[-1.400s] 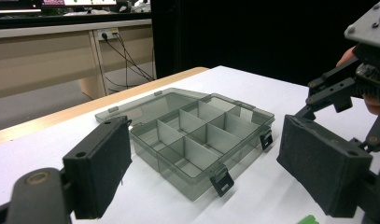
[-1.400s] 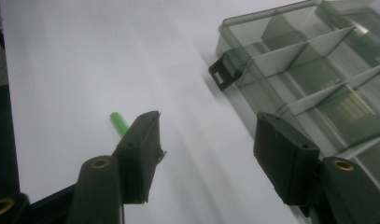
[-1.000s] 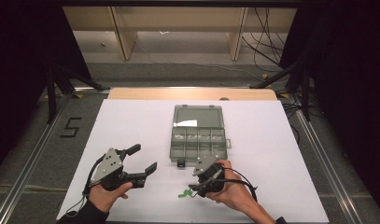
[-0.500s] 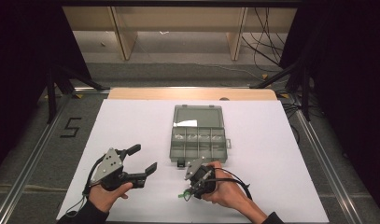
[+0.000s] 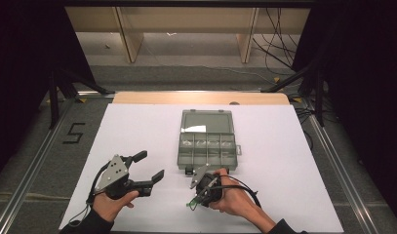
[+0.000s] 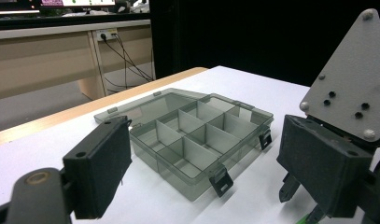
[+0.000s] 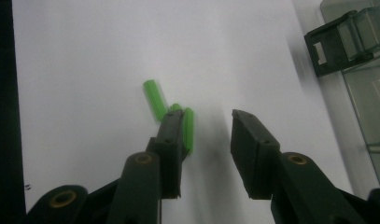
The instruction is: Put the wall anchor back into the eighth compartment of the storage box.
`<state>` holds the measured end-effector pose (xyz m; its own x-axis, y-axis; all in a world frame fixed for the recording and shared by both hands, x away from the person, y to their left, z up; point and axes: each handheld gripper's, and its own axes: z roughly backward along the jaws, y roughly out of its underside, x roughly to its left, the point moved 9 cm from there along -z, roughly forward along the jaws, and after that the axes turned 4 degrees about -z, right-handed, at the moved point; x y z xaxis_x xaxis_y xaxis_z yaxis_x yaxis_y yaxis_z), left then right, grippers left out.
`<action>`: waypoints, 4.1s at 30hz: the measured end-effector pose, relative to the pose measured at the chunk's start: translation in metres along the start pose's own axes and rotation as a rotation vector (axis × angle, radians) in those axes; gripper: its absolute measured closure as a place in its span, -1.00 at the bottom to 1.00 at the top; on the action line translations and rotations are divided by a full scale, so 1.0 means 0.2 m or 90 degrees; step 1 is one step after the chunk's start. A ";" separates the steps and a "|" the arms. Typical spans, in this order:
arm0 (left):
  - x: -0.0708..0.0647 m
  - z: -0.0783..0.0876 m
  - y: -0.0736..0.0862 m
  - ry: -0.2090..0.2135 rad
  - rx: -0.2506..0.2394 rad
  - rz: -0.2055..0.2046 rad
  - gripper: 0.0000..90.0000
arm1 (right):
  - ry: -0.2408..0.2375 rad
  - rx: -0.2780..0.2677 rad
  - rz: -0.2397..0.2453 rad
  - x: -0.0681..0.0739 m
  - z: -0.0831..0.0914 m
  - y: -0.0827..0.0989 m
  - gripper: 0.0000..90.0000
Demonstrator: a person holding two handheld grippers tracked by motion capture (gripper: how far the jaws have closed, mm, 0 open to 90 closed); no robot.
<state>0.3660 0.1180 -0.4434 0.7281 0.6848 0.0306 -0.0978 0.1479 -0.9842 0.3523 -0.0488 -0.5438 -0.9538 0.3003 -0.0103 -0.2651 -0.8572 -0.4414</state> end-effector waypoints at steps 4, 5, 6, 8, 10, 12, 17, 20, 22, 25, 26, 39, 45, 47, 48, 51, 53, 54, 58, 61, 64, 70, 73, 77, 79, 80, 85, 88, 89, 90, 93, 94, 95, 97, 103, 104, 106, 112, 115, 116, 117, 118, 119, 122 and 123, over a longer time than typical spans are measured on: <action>0.00 0.00 0.00 -0.001 -0.001 0.002 -0.64 | -0.005 0.013 0.008 0.01 0.00 0.00 0.50; 0.00 0.00 0.00 -0.001 0.000 0.002 -0.64 | -0.003 0.016 0.009 0.01 0.00 0.00 0.50; 0.00 0.00 0.00 -0.001 0.000 0.002 -0.64 | 0.000 0.017 0.009 0.01 0.00 0.00 0.51; 0.00 0.00 0.00 0.000 -0.001 0.000 -0.64 | -0.003 0.020 0.011 0.01 -0.01 0.00 0.54; 0.00 0.00 0.00 -0.001 -0.001 0.002 -0.64 | -0.004 0.026 0.012 0.02 -0.02 0.00 0.56; 0.00 0.00 0.00 0.000 -0.001 0.000 -0.64 | -0.005 0.030 0.024 0.02 -0.02 0.00 0.61; 0.00 0.00 0.00 0.000 0.000 0.001 -0.64 | -0.014 0.037 0.027 0.03 -0.03 -0.01 0.73; 0.00 0.00 0.00 0.000 0.000 0.001 -0.64 | -0.026 0.043 0.015 0.03 -0.03 -0.01 0.76; 0.00 0.00 0.00 -0.001 0.000 0.002 -0.64 | -0.028 0.043 0.010 0.02 -0.03 -0.01 0.79; 0.00 0.00 0.00 -0.001 0.000 0.002 -0.64 | -0.032 0.049 0.006 0.02 -0.03 -0.02 0.86; 0.00 0.00 0.00 0.000 0.000 0.000 -0.64 | -0.031 0.051 0.005 0.02 -0.03 -0.02 0.87; 0.00 0.00 0.00 0.001 -0.003 0.000 -0.64 | -0.022 0.047 0.006 0.02 -0.03 -0.02 0.88; 0.00 0.00 -0.01 0.001 -0.004 -0.001 -0.64 | -0.015 0.034 0.001 -0.01 0.02 -0.03 0.88; 0.00 0.00 -0.01 0.001 -0.004 -0.001 -0.64 | -0.009 0.026 -0.002 -0.03 0.04 -0.04 0.88; 0.00 0.00 -0.01 0.001 -0.004 -0.001 -0.64 | -0.005 0.025 0.000 -0.04 0.06 -0.04 0.88; 0.00 0.00 -0.01 0.001 -0.004 -0.001 -0.64 | 0.003 0.010 -0.011 -0.07 0.10 -0.04 0.88; 0.00 0.00 -0.01 0.001 -0.004 -0.001 -0.64 | 0.010 0.001 -0.016 -0.09 0.13 -0.04 0.88; 0.00 0.00 -0.01 0.001 -0.004 -0.001 -0.64 | 0.014 -0.001 -0.018 -0.10 0.14 -0.04 0.88; 0.00 0.00 -0.01 0.001 -0.004 -0.001 -0.64 | 0.028 -0.016 -0.028 -0.14 0.18 -0.04 0.88; 0.00 0.00 -0.01 0.000 -0.004 -0.001 -0.64 | 0.038 -0.027 -0.031 -0.17 0.21 -0.04 0.88; 0.00 0.01 -0.01 0.000 -0.005 0.001 -0.64 | 0.045 -0.033 -0.035 -0.19 0.24 -0.04 0.88; 0.00 0.00 -0.01 0.001 -0.006 -0.001 -0.64 | 0.060 -0.048 -0.045 -0.24 0.29 -0.03 0.88; 0.00 0.00 -0.01 0.002 -0.006 -0.001 -0.64 | 0.067 -0.052 -0.048 -0.26 0.32 -0.02 0.88; 0.00 0.00 -0.01 0.001 -0.007 0.000 -0.64 | 0.084 -0.065 -0.055 -0.30 0.36 -0.02 0.88; 0.00 0.00 -0.01 0.001 -0.006 -0.001 -0.64 | 0.090 -0.072 -0.057 -0.33 0.38 -0.01 0.88; 0.00 0.00 -0.01 0.001 -0.007 -0.001 -0.64 | 0.094 -0.073 -0.061 -0.34 0.39 -0.01 0.88; 0.00 0.00 -0.01 0.002 -0.006 -0.002 -0.64 | 0.109 -0.077 -0.079 -0.39 0.43 0.02 0.88; 0.00 0.00 -0.01 0.002 -0.007 -0.002 -0.64 | 0.113 -0.076 -0.092 -0.41 0.44 0.04 0.88; 0.00 0.00 -0.01 0.001 -0.007 -0.001 -0.64 | 0.115 -0.076 -0.093 -0.42 0.44 0.04 0.88; 0.00 0.00 -0.01 0.001 -0.006 -0.001 -0.64 | 0.120 -0.075 -0.094 -0.44 0.44 0.05 0.88; 0.00 0.00 -0.01 0.002 -0.007 -0.001 -0.64 | 0.124 -0.074 -0.100 -0.46 0.44 0.07 0.88; 0.00 0.00 -0.01 0.001 -0.006 -0.001 -0.64 | 0.127 -0.073 -0.105 -0.47 0.44 0.07 0.88; 0.00 0.00 -0.01 0.001 -0.007 -0.001 -0.64 | 0.127 -0.071 -0.109 -0.47 0.44 0.08 0.88; 0.00 0.00 -0.01 0.001 -0.005 -0.002 -0.64 | 0.132 -0.070 -0.112 -0.49 0.44 0.09 0.88; 0.00 0.00 -0.01 0.001 -0.005 -0.002 -0.64 | 0.129 -0.062 -0.120 -0.52 0.43 0.11 0.88; 0.00 0.00 -0.01 0.001 -0.005 -0.002 -0.64 | 0.136 -0.067 -0.120 -0.53 0.43 0.11 0.88; 0.00 0.00 -0.01 0.002 -0.004 -0.002 -0.64 | 0.136 -0.066 -0.120 -0.54 0.42 0.12 0.88; 0.00 0.00 -0.01 0.006 -0.012 0.001 -0.64 | 0.143 -0.059 -0.133 -0.60 0.40 0.14 0.88; 0.00 0.00 -0.01 0.003 -0.013 0.014 -0.64 | 0.146 -0.056 -0.139 -0.62 0.38 0.15 0.88; 0.00 0.00 -0.01 0.002 -0.012 0.014 -0.64 | 0.145 -0.055 -0.142 -0.62 0.38 0.15 0.88; 0.00 0.00 -0.01 0.003 -0.012 0.011 -0.64 | 0.147 -0.054 -0.143 -0.63 0.37 0.16 0.88; 0.00 0.00 -0.01 0.004 -0.012 0.006 -0.64 | 0.147 -0.054 -0.146 -0.63 0.37 0.16 0.88; 0.00 0.00 -0.01 0.003 -0.012 0.013 -0.64 | 0.147 -0.054 -0.145 -0.64 0.36 0.16 0.88; 0.00 0.00 -0.01 0.001 -0.006 0.004 -0.64 | 0.148 -0.053 -0.148 -0.65 0.35 0.17 0.88; 0.00 0.00 -0.01 0.001 -0.006 0.005 -0.64 | 0.149 -0.053 -0.145 -0.65 0.35 0.17 0.88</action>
<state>0.3664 0.1186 -0.4421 0.7279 0.6853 0.0223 -0.0974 0.1356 -0.9860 0.4585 -0.1458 -0.4951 -0.8101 0.5769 -0.1049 -0.4464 -0.7227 -0.5277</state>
